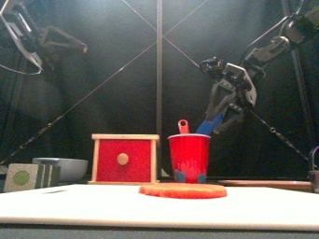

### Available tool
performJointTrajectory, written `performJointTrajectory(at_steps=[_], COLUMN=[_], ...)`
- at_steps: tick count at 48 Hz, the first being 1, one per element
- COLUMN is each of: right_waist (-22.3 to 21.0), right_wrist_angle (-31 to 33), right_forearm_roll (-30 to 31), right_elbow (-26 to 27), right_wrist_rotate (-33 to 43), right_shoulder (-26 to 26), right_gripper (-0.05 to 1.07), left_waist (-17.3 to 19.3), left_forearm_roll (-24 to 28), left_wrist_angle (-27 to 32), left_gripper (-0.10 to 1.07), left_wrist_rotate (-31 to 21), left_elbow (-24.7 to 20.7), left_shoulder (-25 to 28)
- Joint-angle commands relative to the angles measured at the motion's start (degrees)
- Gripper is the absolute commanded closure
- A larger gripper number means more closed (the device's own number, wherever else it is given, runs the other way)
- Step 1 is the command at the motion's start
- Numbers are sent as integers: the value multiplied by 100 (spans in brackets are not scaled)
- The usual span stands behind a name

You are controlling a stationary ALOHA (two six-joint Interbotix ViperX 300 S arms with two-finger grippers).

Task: Grasp pizza cutter with other hand

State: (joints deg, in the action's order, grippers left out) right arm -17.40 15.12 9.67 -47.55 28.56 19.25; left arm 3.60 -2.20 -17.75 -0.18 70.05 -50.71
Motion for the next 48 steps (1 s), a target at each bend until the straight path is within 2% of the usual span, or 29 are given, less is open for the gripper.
performJointTrajectory(at_steps=[1,7,13,33,42,48], right_waist=[-53,-70,-70,-44,-70,-123], right_wrist_angle=[-105,-158,-132,-114,35,220], right_forearm_roll=[-18,-44,-44,-62,18,211], right_elbow=[167,167,132,211,202,167], right_wrist_rotate=[0,0,0,0,-9,-9], right_shoulder=[70,62,53,264,642,1266], right_gripper=[25,37,42,45,44,44], left_waist=[53,88,88,114,114,114], left_forearm_roll=[-9,-9,-9,-9,-9,0], left_wrist_angle=[-53,-53,-53,-44,-26,-18], left_gripper=[89,89,89,89,89,89], left_wrist_rotate=[9,9,9,9,26,35], left_elbow=[-62,-44,-26,-9,0,0], left_shoulder=[26,26,26,18,26,26])
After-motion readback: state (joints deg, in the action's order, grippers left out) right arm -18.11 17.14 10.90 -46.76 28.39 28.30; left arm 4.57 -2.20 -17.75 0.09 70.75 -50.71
